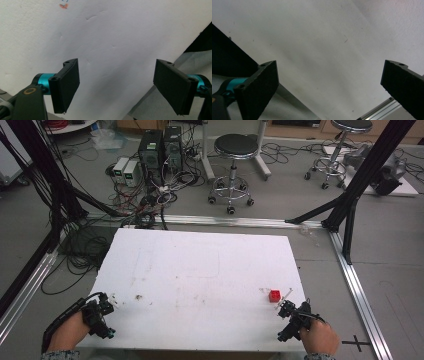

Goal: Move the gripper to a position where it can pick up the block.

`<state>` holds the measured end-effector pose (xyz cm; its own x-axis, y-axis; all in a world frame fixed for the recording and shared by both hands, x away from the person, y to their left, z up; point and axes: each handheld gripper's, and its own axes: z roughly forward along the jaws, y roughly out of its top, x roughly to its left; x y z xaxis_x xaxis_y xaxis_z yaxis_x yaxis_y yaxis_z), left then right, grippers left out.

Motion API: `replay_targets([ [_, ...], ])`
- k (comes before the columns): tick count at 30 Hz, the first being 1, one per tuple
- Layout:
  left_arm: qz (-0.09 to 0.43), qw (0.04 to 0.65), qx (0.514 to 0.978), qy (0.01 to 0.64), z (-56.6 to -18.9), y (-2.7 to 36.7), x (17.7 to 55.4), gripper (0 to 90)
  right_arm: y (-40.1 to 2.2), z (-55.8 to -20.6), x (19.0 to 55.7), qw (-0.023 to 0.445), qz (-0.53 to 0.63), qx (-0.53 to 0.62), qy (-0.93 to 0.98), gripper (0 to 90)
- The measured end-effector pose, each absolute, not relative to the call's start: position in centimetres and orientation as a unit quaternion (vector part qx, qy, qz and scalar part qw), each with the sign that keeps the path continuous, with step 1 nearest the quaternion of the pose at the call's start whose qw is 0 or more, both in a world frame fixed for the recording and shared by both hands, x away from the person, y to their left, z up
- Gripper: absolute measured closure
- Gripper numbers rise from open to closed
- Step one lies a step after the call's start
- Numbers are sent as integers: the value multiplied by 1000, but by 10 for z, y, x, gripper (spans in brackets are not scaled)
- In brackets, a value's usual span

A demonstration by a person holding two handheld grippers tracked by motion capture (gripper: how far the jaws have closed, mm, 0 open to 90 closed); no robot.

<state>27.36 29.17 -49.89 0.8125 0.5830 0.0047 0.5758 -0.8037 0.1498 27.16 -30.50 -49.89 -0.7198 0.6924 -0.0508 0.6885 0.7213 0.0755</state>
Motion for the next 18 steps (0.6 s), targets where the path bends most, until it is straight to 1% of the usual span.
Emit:
replay_targets([
  [11,12,59,950,306,-502,291,274,214,-307,-497,273,37,29,374,926,8],
  [18,15,65,949,308,-501,292,274,214,-308,-496,276,44,33,372,927,8],
])
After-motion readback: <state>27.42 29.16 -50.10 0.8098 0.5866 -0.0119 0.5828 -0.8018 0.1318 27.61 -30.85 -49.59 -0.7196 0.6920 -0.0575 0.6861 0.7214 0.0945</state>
